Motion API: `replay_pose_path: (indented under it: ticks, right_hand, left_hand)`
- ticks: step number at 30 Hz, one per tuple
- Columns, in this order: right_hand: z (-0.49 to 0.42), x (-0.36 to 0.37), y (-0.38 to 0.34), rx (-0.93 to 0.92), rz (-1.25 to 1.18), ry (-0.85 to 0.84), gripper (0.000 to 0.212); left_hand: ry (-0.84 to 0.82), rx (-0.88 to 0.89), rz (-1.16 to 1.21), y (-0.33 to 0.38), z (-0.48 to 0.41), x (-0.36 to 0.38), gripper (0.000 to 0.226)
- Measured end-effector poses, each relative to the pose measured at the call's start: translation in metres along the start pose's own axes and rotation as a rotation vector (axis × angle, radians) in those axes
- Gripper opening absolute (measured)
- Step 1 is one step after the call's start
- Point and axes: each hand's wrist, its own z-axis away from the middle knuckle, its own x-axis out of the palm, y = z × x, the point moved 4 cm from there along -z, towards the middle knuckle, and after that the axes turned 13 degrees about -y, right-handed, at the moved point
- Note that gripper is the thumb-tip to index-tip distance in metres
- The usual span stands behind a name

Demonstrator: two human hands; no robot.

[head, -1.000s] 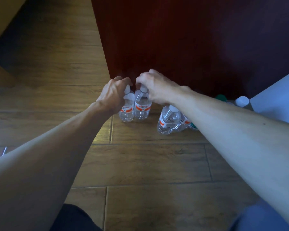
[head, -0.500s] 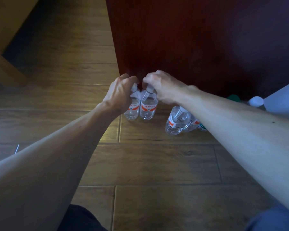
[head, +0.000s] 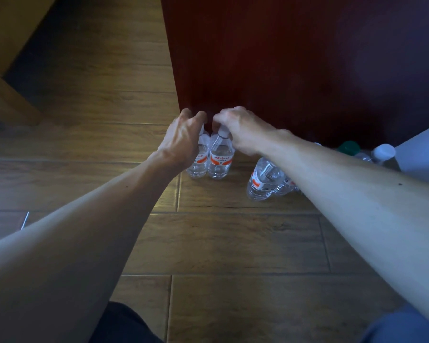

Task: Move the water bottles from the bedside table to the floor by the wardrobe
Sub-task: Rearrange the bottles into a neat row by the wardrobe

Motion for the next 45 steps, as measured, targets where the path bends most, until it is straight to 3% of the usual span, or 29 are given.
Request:
replay_pose_path:
  ticks: [6, 15, 24, 36, 45]
  right_hand:
    - [-0.008, 0.001, 0.003, -0.004, -0.062, -0.033, 0.036]
    - [-0.001, -0.006, 0.022, 0.014, -0.101, -0.038, 0.046]
    - [0.029, -0.008, 0.053, 0.11, -0.084, -0.037, 0.03]
    - [0.066, -0.017, 0.101, 0.294, -0.081, 0.021, 0.018]
    - [0.09, -0.011, 0.132, 0.381, -0.045, -0.047, 0.02]
  left_hand:
    - [-0.033, -0.005, 0.008, 0.002, 0.0, -0.002, 0.048]
    - [-0.048, 0.01, -0.079, 0.007, 0.006, -0.01, 0.047]
    - [-0.017, -0.018, -0.23, 0.025, 0.006, -0.018, 0.041]
    - [0.089, 0.296, -0.188, 0.094, -0.004, -0.008, 0.029]
    - [-0.026, 0.419, -0.124, 0.129, -0.016, 0.02, 0.032]
